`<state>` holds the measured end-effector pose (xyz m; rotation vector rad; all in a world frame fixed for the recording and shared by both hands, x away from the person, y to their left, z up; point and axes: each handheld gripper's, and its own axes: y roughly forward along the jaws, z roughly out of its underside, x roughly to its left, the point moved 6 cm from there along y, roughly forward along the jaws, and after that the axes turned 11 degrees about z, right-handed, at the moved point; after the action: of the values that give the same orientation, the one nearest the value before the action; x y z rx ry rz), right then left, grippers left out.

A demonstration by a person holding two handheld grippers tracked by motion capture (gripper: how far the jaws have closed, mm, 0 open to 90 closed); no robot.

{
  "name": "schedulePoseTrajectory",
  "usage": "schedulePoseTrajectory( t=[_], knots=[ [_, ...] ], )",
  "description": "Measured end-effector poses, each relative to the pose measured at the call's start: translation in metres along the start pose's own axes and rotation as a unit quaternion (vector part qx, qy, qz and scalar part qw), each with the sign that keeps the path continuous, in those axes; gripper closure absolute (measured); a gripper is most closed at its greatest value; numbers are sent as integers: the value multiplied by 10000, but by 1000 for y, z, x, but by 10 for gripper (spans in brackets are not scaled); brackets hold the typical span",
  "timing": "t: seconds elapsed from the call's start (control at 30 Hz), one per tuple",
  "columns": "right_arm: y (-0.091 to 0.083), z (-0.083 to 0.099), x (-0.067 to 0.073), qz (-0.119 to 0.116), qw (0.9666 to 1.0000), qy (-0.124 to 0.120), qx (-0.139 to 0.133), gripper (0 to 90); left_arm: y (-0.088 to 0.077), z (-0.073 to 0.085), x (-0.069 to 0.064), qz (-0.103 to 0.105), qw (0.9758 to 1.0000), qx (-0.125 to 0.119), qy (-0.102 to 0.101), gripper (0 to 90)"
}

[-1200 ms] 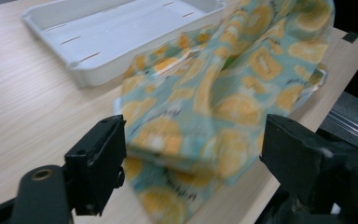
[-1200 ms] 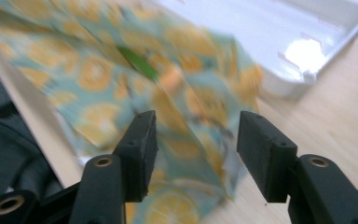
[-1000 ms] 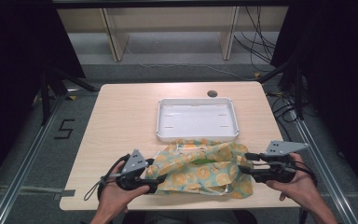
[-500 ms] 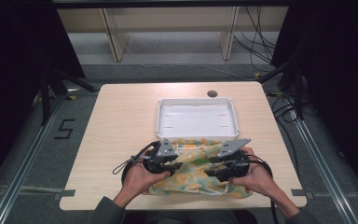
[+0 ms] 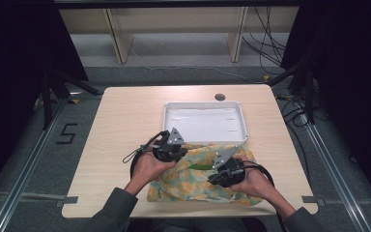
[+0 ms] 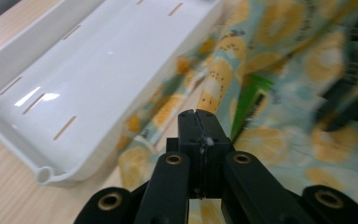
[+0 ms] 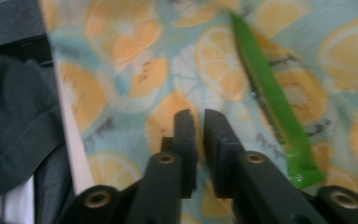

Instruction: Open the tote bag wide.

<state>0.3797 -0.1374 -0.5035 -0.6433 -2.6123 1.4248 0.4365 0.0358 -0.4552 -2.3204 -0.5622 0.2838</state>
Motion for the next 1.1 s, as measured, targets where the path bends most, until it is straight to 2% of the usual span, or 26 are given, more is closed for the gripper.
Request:
schedulePoseTrajectory(
  t=[0.03,0.07,0.1,0.13,0.17,0.27,0.33,0.4,0.43,0.5,0.53,0.57,0.6,0.63,0.67,0.7,0.73,0.77,0.8,0.83,0.93,0.97,1.0,1.07,1.1],
  knots=[
    [-2,1,2,-5,10000,-41,-17,883,0,-1,6,-62,10000,5,-54,894],
    [-8,5,9,-152,9998,-151,28,899,-1,-2,19,-180,9997,-11,-137,895],
    [-9,6,11,-166,9997,-183,13,900,-1,-2,19,-180,9997,-11,-137,895],
    [-9,6,11,-166,9997,-183,13,900,-1,-3,25,-223,9997,8,-133,895],
    [-10,10,14,-237,9990,-387,21,900,0,-3,30,-259,9994,-15,-248,896],
    [-11,13,18,-305,9988,-373,90,900,0,-7,43,-376,9987,-17,-345,896],
    [-10,16,21,-342,9986,-379,170,900,2,-10,50,-417,9986,-45,-325,895],
    [-9,16,22,-346,9986,-375,168,891,4,-11,51,-420,9984,-57,-368,895],
    [-9,15,21,-339,9990,-270,138,836,5,-11,49,-337,9984,-80,-458,873],
    [-10,14,21,-316,9993,-179,108,820,5,-10,47,-266,9984,-88,-492,848],
    [-16,9,17,-234,9996,-103,-80,738,0,-11,40,-179,9988,-119,-450,749],
    [-16,9,17,-234,9996,-103,-80,738,0,-11,40,-179,9988,-119,-450,693],
    [-20,5,14,-209,9995,-62,-232,713,-5,-12,35,-155,9988,-194,-433,693],
    [-30,-3,8,-53,9988,152,-457,636,-9,-13,30,-90,9986,-282,-430,603],
    [-30,-3,8,-53,9988,152,-457,636,-15,-14,25,-35,9986,-335,-401,603],
    [-42,-11,0,87,9967,262,-760,604,-22,-16,18,-18,9983,-447,-361,521],
    [-42,-11,0,87,9967,262,-760,604,-29,-17,11,20,9979,-555,-338,521],
    [-53,-19,-9,301,9934,412,-1026,576,-43,-19,-6,134,9970,-709,-282,470],
    [-59,-21,-14,409,9922,463,-1081,573,-43,-19,-6,134,9970,-709,-282,456],
    [-59,-21,-14,409,9922,463,-1081,573,-48,-18,-15,189,9969,-735,-198,456],
    [-68,-27,-32,730,9890,475,-1199,541,-59,-11,-47,329,9966,-750,6,426],
    [-69,-27,-45,942,9868,611,-1166,534,-59,-2,-68,476,9964,-693,141,405],
    [-69,-27,-45,942,9868,611,-1166,534,-59,-2,-68,476,9964,-693,141,397],
    [-65,-27,-57,1100,9851,718,-1112,522,-53,9,-87,642,9959,-599,207,388],
    [-63,-26,-63,1089,9858,750,-1035,500,-48,16,-95,722,9955,-551,266,378]
  ],
)
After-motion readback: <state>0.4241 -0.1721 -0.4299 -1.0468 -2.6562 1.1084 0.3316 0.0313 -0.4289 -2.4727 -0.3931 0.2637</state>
